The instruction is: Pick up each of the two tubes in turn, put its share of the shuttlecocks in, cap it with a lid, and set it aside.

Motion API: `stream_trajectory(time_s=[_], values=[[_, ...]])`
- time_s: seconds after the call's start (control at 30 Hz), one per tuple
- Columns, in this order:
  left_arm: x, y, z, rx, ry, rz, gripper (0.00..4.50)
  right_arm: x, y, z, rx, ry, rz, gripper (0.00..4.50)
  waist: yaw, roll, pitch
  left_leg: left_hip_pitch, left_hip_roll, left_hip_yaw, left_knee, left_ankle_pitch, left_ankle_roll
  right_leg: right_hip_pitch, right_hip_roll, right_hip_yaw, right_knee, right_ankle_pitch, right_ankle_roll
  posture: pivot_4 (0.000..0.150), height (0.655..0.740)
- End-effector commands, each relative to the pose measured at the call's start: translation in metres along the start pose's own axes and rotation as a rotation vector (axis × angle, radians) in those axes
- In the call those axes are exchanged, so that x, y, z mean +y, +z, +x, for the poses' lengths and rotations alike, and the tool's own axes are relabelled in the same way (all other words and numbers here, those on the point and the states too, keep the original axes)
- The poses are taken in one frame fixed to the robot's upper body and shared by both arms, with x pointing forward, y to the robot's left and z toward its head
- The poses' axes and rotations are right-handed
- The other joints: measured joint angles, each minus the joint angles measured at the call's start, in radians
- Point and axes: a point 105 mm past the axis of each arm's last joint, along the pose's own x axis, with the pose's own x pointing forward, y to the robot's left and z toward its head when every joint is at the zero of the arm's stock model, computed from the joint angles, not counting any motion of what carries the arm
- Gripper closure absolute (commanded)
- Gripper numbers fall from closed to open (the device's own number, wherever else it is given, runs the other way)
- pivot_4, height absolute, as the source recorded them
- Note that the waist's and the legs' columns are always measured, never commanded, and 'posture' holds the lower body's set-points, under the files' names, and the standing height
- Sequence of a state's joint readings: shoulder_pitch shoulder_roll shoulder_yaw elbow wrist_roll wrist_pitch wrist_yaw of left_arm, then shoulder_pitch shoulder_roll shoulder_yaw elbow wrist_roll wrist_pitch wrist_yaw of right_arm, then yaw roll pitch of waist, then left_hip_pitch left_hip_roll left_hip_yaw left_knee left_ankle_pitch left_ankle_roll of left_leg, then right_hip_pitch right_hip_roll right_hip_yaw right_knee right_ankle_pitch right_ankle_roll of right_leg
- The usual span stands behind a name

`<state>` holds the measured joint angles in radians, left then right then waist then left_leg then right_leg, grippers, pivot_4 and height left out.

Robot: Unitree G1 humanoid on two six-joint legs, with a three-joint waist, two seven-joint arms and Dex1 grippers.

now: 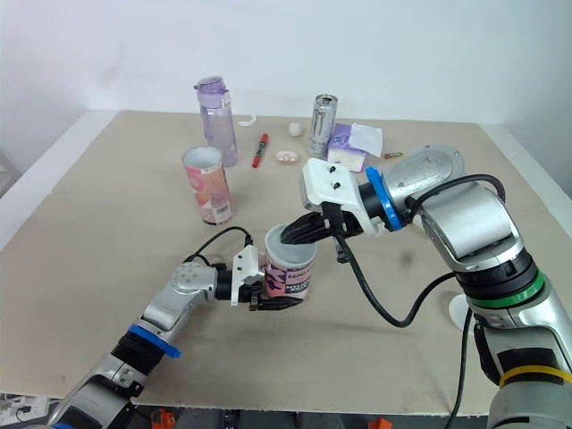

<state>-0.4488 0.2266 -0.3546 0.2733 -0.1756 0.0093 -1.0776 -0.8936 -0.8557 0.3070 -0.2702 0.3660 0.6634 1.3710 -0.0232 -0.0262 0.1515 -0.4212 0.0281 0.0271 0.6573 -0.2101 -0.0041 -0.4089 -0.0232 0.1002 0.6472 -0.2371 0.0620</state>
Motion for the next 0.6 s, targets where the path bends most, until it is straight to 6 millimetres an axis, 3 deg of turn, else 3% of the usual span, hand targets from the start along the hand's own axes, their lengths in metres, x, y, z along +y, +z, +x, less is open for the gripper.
stream_trajectory(time_s=[0.03, 0.27, 0.6], values=[[0.003, -0.023, -0.01, 0.092, 0.049, -0.056, 1.58, 0.01, -0.022, 0.01, 0.089, 0.06, 0.011, 4.46, 0.0, 0.0, -0.001, 0.0, 0.0, 0.0, 0.0, 0.0, 0.0, 0.0, 0.0, 0.0, 0.0, 0.0, 0.0, 0.15, 0.74], [0.005, -0.023, -0.009, 0.093, 0.057, -0.061, 1.58, 0.023, -0.024, 0.016, 0.138, 0.157, -0.139, 4.46, 0.0, -0.001, -0.001, 0.005, 0.0, 0.0, -0.001, 0.0, 0.0, 0.0, 0.0, 0.0, -0.001, 0.0, 0.0, 0.15, 0.74], [0.007, -0.022, -0.007, 0.087, 0.063, -0.06, 1.58, 0.04, -0.018, 0.011, 0.162, 0.276, -0.105, 4.46, 0.0, -0.001, -0.002, 0.007, 0.0, -0.001, -0.003, 0.0, 0.0, 0.001, -0.002, 0.001, -0.002, -0.001, -0.001, 0.15, 0.74]])
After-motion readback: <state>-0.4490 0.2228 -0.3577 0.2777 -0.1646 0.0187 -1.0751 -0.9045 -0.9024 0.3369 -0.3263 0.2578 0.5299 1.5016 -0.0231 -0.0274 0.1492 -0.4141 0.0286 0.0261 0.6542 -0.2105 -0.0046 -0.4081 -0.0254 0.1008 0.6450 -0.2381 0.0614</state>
